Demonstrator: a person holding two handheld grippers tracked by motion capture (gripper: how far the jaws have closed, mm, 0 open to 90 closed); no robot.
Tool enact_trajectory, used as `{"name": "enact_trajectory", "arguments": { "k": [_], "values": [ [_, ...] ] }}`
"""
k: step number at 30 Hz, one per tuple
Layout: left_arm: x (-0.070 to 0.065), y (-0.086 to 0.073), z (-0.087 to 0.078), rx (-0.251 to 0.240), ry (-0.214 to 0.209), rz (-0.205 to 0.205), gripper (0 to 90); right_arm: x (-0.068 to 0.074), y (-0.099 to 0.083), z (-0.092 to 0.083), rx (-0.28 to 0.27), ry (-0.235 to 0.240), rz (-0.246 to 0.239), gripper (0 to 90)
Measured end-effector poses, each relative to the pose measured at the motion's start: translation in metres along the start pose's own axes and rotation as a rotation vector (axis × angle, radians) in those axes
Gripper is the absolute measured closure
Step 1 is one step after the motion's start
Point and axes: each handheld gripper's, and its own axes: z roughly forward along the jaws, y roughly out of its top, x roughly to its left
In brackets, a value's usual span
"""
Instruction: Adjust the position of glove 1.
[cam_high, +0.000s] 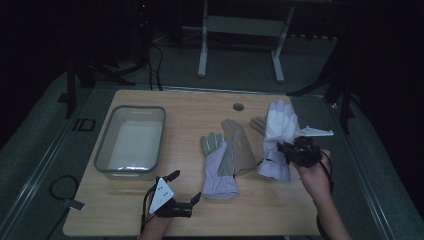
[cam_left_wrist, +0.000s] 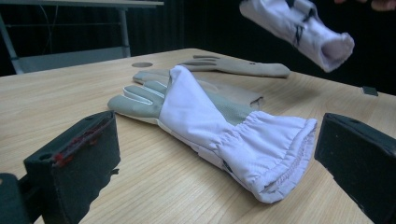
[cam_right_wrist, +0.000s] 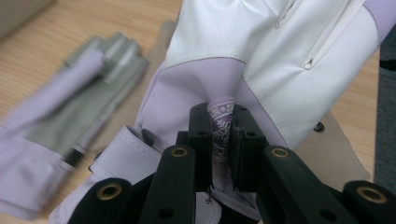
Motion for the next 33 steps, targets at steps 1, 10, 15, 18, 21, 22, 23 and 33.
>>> {"name": "enact_trajectory", "arguments": {
  "k": [1, 10, 15, 18, 21, 22, 23, 33],
  "values": [
    [0.000, 0.000, 0.000, 0.001, 0.001, -0.001, 0.0, 0.005, 0.004, -0.001, -0.010, 0.005, 0.007, 80.6],
    [0.000, 0.000, 0.000, 0.001, 0.000, 0.006, 0.0, 0.059, 0.024, -0.004, -0.093, 0.049, -0.004, 80.6],
    [0.000, 0.000, 0.000, 0.000, -0.002, 0.009, 0.0, 0.096, 0.026, 0.007, -0.068, 0.071, 0.003, 80.6],
    [-0.001, 0.000, 0.000, 0.000, -0.004, 0.012, 0.0, 0.107, 0.023, 0.014, -0.048, 0.087, 0.004, 80.6],
    [0.000, 0.000, 0.000, -0.001, -0.004, 0.011, 0.0, 0.126, 0.015, 0.026, -0.024, 0.093, -0.002, 80.6],
    [0.000, 0.000, 0.000, -0.001, -0.004, 0.011, 0.1, 0.130, 0.013, 0.029, -0.010, 0.092, -0.008, 80.6],
    [0.000, 0.000, 0.000, -0.003, -0.006, 0.009, 0.0, 0.133, 0.012, 0.033, 0.001, 0.097, -0.001, 80.6],
    [-0.001, 0.000, 0.000, -0.003, -0.013, 0.006, 0.0, 0.151, 0.004, 0.079, 0.116, 0.096, 0.001, 80.4]
  ]
}}
